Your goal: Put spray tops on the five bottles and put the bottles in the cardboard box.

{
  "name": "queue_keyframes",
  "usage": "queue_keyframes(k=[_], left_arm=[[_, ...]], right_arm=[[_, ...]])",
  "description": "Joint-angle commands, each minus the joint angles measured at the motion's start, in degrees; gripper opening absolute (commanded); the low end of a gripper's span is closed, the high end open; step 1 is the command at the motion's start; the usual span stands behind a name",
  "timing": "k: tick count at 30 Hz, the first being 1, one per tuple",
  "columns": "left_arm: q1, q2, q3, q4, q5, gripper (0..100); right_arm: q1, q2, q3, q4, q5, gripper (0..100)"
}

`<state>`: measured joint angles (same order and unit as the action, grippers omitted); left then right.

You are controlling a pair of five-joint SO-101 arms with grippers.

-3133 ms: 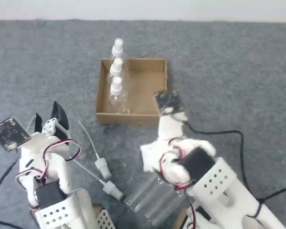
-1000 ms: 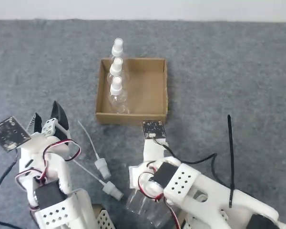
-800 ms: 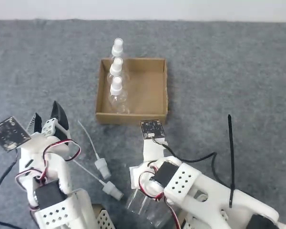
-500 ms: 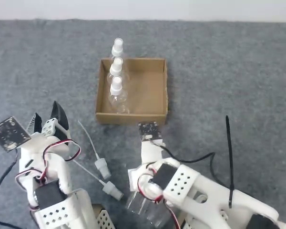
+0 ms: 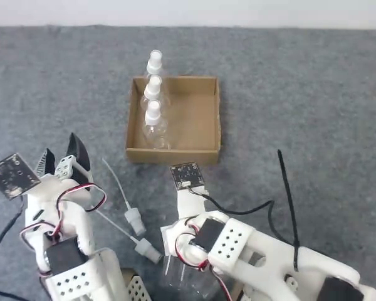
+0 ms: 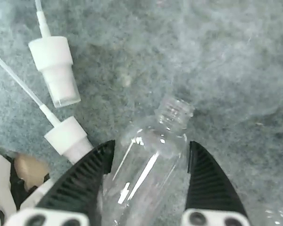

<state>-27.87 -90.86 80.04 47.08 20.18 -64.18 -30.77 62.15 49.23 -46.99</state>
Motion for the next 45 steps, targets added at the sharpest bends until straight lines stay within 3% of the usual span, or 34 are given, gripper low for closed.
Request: queue_keyframes(k=[1, 4, 13, 22, 35, 45], left_arm=[[-0.35, -0.7, -0.22, 0.35, -0.79, 20], [-0.35, -0.7, -0.22, 0.35, -0.79, 20], [-0.35, -0.7, -0.22, 0.35, -0.79, 20], [-0.35, -0.7, -0.22, 0.35, -0.79, 20], [-0.35, -0.7, -0.22, 0.35, -0.88, 20], [-0.35, -0.7, -0.22, 0.35, -0.88, 20]], right_arm=[[-0.48, 3.91, -1.32, -0.66, 0.79, 10.2], [1.1, 5.05, -5.19, 3.47, 1.49, 10.1], [11.03, 5.05, -17.67, 17.27, 17.76, 10.6], [17.71, 4.53, -24.97, 24.04, 27.25, 10.6], [39.25, 4.53, -28.31, 27.47, 62.15, 10.6], [52.18, 5.23, -28.04, 23.96, 82.29, 10.2]])
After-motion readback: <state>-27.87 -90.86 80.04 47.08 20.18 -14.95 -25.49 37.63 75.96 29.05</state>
